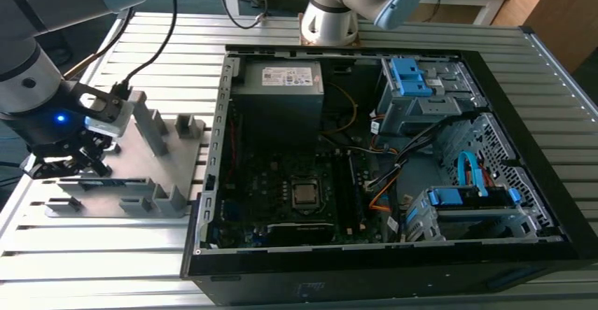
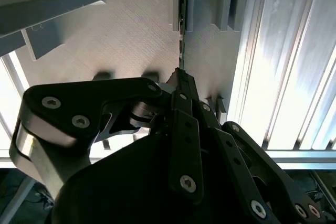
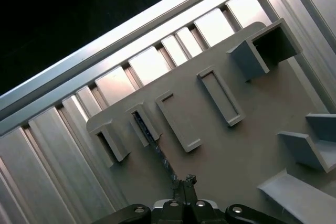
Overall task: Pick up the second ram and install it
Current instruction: 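Pick up the second ram and move it above second insertion slot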
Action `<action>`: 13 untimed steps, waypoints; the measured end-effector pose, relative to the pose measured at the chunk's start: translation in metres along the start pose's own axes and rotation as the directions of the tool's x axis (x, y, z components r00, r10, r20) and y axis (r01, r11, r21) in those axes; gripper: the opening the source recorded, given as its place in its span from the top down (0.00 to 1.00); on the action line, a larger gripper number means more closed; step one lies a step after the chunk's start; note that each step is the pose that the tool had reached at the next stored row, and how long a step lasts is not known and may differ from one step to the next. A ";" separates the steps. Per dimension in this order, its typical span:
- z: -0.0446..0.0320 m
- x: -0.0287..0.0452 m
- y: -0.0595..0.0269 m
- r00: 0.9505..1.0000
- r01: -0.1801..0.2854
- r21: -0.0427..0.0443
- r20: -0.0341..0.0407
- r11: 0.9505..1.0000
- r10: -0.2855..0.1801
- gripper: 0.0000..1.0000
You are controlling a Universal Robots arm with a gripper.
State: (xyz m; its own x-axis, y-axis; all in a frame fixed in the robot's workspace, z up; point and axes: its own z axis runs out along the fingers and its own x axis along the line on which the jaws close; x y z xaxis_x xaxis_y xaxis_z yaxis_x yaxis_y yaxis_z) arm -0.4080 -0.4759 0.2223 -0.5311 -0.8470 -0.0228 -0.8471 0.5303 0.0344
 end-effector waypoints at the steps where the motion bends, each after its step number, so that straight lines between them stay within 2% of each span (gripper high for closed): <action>1: 0.0000 0.0000 0.0000 1.000 0.005 0.000 0.000 1.000 -0.005 0.90; 13: 0.0000 0.0000 0.0000 0.998 0.069 -0.002 -0.002 0.998 -0.069 0.90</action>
State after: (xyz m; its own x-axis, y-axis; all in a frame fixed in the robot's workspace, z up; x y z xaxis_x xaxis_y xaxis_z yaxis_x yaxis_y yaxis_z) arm -0.4080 -0.4759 0.2223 -0.4715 -0.8816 -0.0228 -0.8816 0.4707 0.0343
